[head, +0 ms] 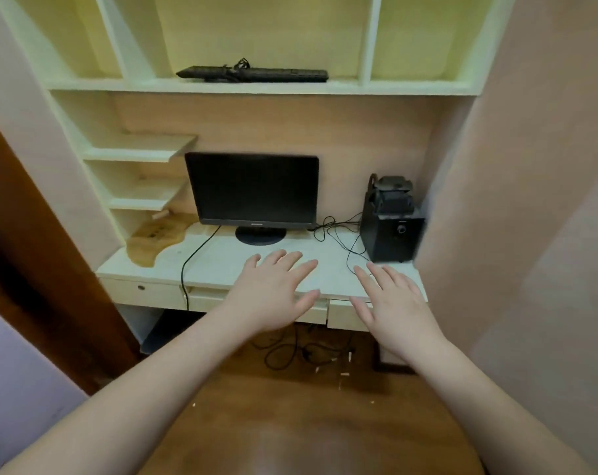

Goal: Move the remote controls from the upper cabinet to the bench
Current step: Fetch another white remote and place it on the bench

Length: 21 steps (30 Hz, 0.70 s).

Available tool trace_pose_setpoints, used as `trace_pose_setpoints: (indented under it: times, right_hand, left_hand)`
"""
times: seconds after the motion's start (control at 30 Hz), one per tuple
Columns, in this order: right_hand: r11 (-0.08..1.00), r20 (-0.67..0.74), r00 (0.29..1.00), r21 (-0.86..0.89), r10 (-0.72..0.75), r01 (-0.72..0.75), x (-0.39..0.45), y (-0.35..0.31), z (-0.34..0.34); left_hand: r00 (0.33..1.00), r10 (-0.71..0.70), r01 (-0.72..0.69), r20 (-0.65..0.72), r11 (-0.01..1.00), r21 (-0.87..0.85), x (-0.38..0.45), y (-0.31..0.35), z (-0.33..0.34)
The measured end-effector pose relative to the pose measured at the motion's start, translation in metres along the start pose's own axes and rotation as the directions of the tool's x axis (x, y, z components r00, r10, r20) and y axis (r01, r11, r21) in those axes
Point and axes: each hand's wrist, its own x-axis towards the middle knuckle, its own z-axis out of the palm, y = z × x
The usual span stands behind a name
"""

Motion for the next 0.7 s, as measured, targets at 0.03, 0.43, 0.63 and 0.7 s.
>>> trace_pose_setpoints:
  times: [0.03,0.43,0.63,0.7]
  right_hand:
    - [1.000,-0.006,1.000,-0.001,0.010,-0.010,0.008,0.009,-0.005]
    - [0.998,-0.100,0.994,-0.026,0.050,-0.053,0.119,0.067,-0.052]
    - [0.994,-0.189,0.979,-0.063,0.072,-0.085,0.192,0.067,-0.076]
    - [0.992,-0.209,0.974,-0.072,0.083,-0.100,0.214,0.068,-0.084]
  left_hand:
    - [1.000,0.011,-0.011,-0.011,1.000,0.005,0.012,0.004,-0.004]
    - [0.986,0.109,-0.104,-0.126,0.993,0.049,0.144,-0.007,-0.050]
    - [0.966,0.168,-0.159,-0.197,0.985,0.060,0.215,-0.035,-0.073]
    - [0.959,0.193,-0.183,-0.209,0.981,0.068,0.235,-0.045,-0.079]
